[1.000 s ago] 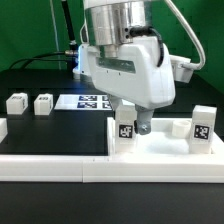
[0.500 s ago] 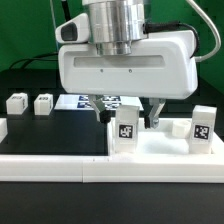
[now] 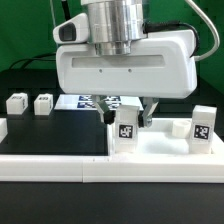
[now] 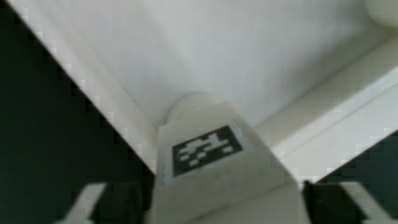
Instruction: Assemble square table
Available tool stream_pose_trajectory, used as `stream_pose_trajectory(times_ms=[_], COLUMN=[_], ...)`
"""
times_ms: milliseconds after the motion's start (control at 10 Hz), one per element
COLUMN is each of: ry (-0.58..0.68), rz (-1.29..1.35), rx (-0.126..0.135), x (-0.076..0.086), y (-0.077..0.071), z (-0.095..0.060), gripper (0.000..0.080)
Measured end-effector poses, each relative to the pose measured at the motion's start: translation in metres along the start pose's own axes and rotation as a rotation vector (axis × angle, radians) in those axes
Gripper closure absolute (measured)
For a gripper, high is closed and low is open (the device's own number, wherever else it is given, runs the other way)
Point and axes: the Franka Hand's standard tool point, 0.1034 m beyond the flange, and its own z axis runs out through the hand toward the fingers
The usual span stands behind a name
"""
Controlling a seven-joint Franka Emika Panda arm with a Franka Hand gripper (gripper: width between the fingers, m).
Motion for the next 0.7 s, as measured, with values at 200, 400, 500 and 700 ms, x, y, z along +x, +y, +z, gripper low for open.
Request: stream_pose_trajectory(times_ms=[200, 400, 500, 700], ry=[0.0, 0.001, 0.005, 0.002], rz=[0.133, 0.33, 0.472, 0.784], rx=[0.0, 0.0, -0.003, 0.007], x=[-0.0002, -0.0003, -0.0008, -0.0003], y=[-0.0002, -0.0008, -0.0016, -0.0021], z=[0.0001, -0.0002, -0.0006, -0.0012], gripper=[0.0508, 0.0508, 0.0508, 0.0508])
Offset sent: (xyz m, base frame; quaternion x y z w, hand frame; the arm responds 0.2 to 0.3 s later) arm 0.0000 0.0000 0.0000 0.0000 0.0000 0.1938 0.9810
